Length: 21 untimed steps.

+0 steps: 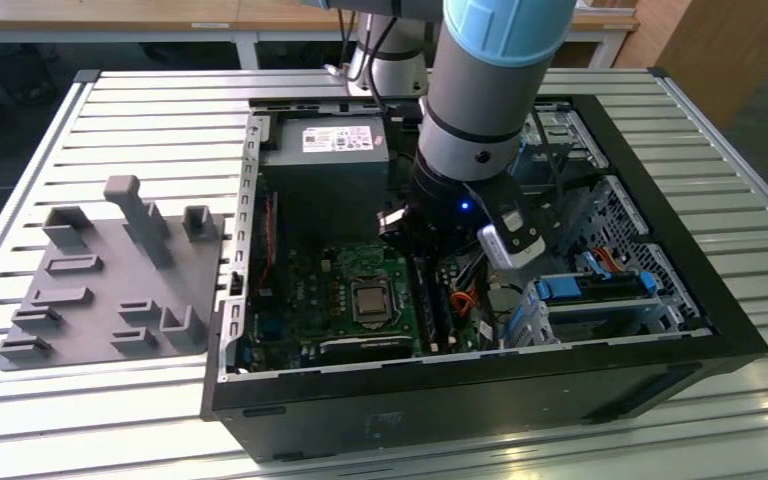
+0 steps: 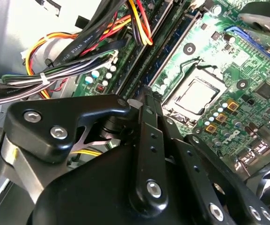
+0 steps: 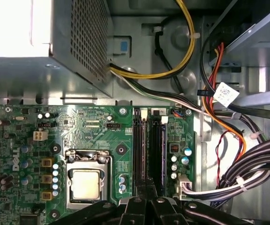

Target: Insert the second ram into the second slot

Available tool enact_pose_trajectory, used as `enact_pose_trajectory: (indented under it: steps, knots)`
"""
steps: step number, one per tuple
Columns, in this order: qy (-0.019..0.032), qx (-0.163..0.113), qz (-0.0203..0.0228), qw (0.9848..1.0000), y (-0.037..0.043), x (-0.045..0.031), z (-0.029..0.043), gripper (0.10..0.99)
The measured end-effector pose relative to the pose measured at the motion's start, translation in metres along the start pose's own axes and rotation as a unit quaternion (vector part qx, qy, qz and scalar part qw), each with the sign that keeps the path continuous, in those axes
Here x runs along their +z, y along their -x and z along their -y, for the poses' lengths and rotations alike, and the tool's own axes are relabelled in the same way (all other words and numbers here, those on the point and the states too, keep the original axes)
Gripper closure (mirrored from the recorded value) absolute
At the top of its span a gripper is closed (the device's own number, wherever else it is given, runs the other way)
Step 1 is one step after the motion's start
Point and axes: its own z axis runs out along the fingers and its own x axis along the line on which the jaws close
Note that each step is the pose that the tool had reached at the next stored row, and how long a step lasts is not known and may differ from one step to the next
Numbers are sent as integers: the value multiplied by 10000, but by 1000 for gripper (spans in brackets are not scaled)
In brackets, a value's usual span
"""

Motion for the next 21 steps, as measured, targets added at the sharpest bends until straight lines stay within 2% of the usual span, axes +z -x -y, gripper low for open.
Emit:
enact_pose_trajectory:
  steps: [17,19,21]
  knots:
    - [-7,0,-2,10000,6,197,7,980]
    - [-11,1,-3,10000,7,185,4,980]
    - [12,0,4,10000,6,157,0,980]
